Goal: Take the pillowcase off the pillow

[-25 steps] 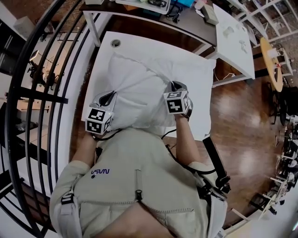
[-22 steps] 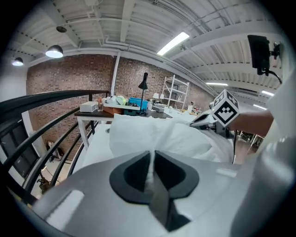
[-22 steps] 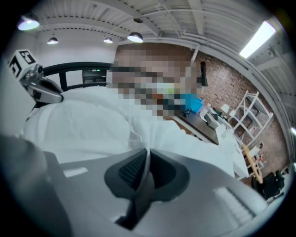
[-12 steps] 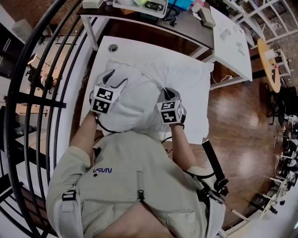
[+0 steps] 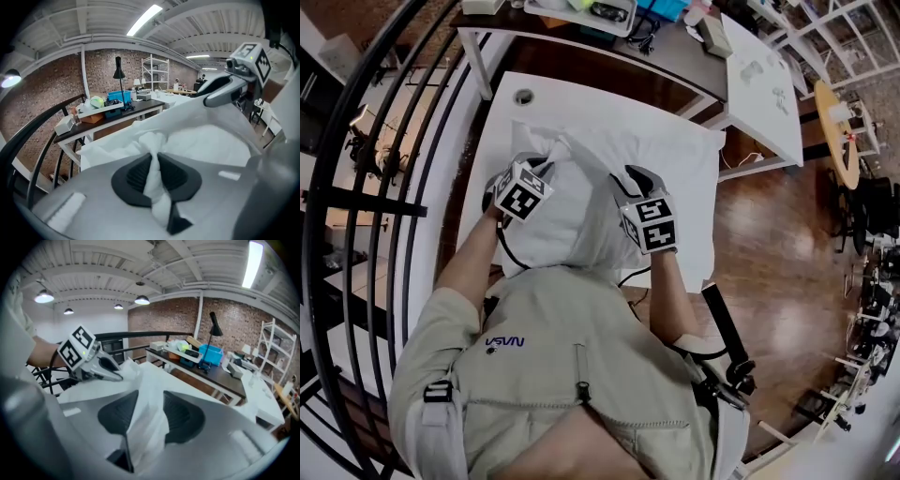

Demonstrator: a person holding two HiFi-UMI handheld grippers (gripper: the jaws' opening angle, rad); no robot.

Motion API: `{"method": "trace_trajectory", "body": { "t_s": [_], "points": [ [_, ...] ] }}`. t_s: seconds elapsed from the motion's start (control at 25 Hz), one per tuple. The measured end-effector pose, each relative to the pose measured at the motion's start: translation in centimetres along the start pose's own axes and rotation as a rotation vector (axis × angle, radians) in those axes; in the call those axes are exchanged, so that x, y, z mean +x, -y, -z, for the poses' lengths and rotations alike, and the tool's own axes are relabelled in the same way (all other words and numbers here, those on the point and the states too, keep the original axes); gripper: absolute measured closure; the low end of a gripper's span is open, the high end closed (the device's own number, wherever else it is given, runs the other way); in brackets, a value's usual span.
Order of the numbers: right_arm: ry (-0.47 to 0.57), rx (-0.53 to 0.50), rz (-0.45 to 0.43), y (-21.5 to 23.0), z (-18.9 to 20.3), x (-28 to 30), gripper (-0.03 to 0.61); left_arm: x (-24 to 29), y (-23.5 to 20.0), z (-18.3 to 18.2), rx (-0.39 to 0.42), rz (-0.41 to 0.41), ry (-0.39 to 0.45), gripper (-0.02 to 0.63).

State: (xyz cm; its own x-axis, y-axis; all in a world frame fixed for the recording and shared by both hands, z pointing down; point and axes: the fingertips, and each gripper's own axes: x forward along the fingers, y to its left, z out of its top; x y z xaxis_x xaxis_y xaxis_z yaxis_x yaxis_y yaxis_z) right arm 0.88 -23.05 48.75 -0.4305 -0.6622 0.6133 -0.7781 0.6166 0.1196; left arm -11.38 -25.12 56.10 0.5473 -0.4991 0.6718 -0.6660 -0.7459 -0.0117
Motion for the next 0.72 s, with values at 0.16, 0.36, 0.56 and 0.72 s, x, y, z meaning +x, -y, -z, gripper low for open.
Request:
{"method": "trace_trajectory", "body": {
  "t_s": [0.16,0.36,0.56,0.72],
  "points": [
    [0.12,-0.024,-0.139,-2.1,-6.1,0.8,0.419,-1.4,1.8,-0.7,0.008,-0.011,0.054,0.578],
    [0.018,-0.095,-0.138,-1.8,-7.4,6.1,0.41,-3.8,4.2,-1.7,0.037,-0.015,0.116,0.583],
    [-0.205,-0.184,-0.136,-2.2,-4.0,10.4,0.453,-5.4,5.8,-2.1,0.053,-0.02,0.154,0.586],
    [-0.201,-0.211,0.031,1.6,-4.6,9.7,0.575,-7.6,5.5,-2.5,0.007,-0.03,0.237,0.588]
  ]
}}
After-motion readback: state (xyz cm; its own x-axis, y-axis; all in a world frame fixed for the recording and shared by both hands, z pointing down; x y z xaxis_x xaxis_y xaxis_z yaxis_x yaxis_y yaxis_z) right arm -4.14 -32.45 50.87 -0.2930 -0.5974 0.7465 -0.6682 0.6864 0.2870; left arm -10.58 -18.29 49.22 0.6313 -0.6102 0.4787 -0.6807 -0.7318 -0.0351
